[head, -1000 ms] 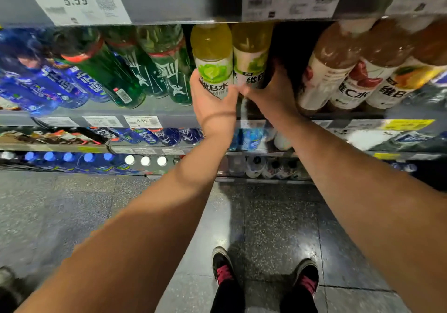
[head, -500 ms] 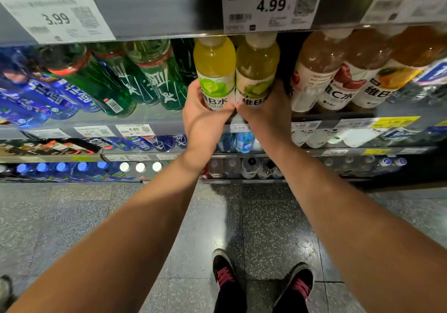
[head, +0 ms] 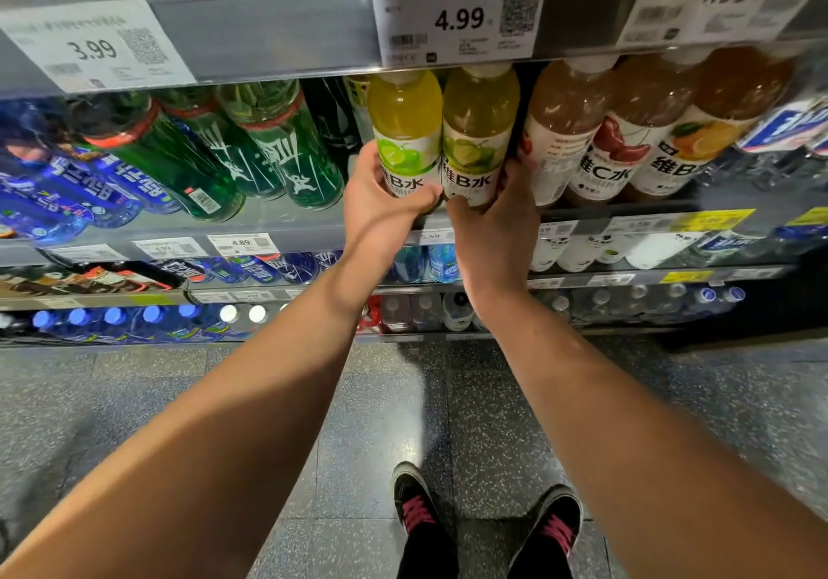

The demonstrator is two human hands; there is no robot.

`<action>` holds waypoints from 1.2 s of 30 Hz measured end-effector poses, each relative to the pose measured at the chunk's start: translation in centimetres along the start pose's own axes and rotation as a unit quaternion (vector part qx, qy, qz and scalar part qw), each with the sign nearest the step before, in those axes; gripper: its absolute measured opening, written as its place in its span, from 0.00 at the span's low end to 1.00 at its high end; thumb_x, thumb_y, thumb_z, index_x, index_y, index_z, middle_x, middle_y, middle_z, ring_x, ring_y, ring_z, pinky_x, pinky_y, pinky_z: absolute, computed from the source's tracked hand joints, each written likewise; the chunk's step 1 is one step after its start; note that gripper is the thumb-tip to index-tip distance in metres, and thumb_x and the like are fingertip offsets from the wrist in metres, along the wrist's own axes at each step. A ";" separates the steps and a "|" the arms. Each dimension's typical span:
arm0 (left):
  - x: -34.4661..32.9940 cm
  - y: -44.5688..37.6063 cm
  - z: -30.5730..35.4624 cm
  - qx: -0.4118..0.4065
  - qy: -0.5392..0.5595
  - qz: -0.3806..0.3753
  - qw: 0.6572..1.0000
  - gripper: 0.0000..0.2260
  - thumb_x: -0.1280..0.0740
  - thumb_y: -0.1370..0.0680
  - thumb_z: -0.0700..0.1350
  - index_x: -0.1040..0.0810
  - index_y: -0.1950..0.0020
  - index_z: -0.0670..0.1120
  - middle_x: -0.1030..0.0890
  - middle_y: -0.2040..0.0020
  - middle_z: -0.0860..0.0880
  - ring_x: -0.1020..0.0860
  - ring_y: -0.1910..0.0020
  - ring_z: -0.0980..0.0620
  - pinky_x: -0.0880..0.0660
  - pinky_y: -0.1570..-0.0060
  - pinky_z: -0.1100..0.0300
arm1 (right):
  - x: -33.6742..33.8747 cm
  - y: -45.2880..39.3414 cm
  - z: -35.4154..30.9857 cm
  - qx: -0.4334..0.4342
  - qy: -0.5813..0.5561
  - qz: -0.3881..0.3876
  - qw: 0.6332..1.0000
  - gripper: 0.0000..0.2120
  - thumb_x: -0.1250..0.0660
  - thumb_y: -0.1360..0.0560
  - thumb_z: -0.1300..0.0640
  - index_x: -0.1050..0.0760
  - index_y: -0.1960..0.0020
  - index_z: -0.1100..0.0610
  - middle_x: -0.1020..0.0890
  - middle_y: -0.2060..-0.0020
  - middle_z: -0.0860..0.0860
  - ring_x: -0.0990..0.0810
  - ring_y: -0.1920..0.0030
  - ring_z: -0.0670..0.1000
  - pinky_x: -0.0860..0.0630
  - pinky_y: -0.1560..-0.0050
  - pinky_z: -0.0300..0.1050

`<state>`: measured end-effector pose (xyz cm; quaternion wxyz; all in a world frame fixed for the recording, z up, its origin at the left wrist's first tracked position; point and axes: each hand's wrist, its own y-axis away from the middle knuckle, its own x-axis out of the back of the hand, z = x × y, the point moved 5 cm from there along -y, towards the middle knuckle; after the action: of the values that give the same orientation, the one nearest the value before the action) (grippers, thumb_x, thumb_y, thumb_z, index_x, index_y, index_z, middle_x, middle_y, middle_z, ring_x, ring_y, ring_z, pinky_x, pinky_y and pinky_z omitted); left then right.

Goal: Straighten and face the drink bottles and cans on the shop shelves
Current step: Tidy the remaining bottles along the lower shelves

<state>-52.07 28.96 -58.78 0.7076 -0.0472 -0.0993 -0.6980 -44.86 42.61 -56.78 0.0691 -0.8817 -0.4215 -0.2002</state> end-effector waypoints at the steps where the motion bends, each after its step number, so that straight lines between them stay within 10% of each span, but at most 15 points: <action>1: -0.2 0.0 0.0 0.000 0.002 -0.003 1.000 0.30 0.20 0.34 0.35 0.26 0.35 0.41 0.17 0.43 0.46 0.19 0.43 0.51 0.21 0.41 0.55 | 0.1 0.2 0.2 -0.004 -0.010 0.002 1.000 0.28 0.28 0.28 0.57 0.31 0.30 0.59 0.21 0.37 0.55 0.21 0.38 0.56 0.23 0.39 0.55; 13: -1.0 1.5 0.3 -0.001 0.011 -0.017 1.000 0.32 0.20 0.32 0.39 0.29 0.32 0.47 0.21 0.41 0.56 0.24 0.43 0.68 0.28 0.41 0.72 | 1.6 1.5 -0.4 0.014 -0.007 0.033 0.999 0.20 0.28 0.25 0.57 0.27 0.36 0.61 0.20 0.42 0.56 0.21 0.42 0.54 0.25 0.45 0.45; 20: 4.4 5.2 -0.2 -0.028 -0.026 0.113 0.993 0.22 0.25 0.26 0.40 0.26 0.34 0.44 0.21 0.42 0.50 0.23 0.47 0.63 0.26 0.43 0.68 | -0.2 4.8 -1.2 0.054 -0.039 -0.023 0.997 0.14 0.29 0.24 0.60 0.26 0.41 0.62 0.21 0.48 0.57 0.22 0.47 0.56 0.23 0.46 0.56; 27: 11.2 5.2 -0.6 -0.028 -0.059 0.223 0.973 0.18 0.28 0.23 0.40 0.26 0.35 0.41 0.23 0.43 0.47 0.24 0.50 0.63 0.28 0.45 0.70 | -3.9 6.9 -2.1 0.065 -0.002 -0.120 0.991 0.16 0.30 0.23 0.57 0.26 0.37 0.56 0.19 0.43 0.51 0.23 0.48 0.45 0.29 0.53 0.38; 36: 13.7 -0.3 -1.3 -0.010 -0.080 0.208 0.975 0.34 0.31 0.20 0.43 0.46 0.21 0.35 0.42 0.21 0.38 0.45 0.20 0.44 0.49 0.22 0.58 | -11.6 4.9 -6.0 0.109 0.035 -0.129 0.985 0.26 0.27 0.25 0.52 0.29 0.31 0.60 0.21 0.38 0.54 0.23 0.38 0.51 0.29 0.40 0.39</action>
<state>-52.23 15.24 -57.21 0.8267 -0.1301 -0.1364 -0.5301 -49.38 29.44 -55.86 0.1534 -0.7994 -0.5486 -0.1909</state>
